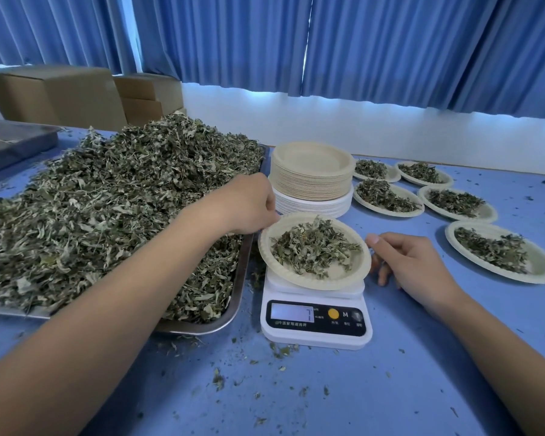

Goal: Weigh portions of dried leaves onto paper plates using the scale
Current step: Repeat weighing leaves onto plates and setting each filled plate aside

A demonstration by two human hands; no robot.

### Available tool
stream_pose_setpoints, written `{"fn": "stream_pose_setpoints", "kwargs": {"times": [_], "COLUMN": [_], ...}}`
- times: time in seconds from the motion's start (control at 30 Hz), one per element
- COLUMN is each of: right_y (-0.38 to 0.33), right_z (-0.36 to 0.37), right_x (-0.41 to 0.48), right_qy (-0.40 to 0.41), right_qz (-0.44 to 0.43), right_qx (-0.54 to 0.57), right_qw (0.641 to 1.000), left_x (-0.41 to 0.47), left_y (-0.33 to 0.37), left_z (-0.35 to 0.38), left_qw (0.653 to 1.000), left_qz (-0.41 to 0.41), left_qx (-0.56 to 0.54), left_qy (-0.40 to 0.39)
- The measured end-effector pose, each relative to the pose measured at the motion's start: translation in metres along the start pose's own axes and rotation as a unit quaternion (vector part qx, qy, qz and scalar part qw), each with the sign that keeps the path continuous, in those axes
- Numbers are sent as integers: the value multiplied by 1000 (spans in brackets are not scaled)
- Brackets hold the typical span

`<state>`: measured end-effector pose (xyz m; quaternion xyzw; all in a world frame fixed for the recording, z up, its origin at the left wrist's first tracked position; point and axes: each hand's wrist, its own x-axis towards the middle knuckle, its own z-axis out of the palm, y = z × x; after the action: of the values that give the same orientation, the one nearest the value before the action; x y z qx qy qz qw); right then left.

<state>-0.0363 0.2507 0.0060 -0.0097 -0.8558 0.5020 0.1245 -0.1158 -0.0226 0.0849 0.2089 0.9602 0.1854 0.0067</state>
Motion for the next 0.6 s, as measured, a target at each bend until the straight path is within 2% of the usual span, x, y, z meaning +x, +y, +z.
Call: {"fn": "stream_pose_setpoints", "kwargs": {"times": [0.2, 0.33, 0.4, 0.47, 0.6], "right_y": [-9, -10, -3, 5, 23], "right_z": [-1, -26, -47, -69, -97], "right_x": [1, 13, 26, 39, 60], "right_qy": [-2, 46, 72, 86, 67], "right_qz": [41, 66, 81, 73, 59], "right_qx": [73, 44, -15, -120, -328], "right_qw": [997, 996, 994, 986, 940], "left_x": [7, 17, 28, 42, 70], "left_y": [5, 24, 43, 65, 106], "left_z": [15, 23, 32, 46, 77], "left_qw": [1000, 997, 993, 990, 996], "left_qz": [-5, -8, -10, -16, -25], "left_qx": [-8, -75, -113, -136, -86], "left_qy": [-24, -14, -24, -33, -11]}}
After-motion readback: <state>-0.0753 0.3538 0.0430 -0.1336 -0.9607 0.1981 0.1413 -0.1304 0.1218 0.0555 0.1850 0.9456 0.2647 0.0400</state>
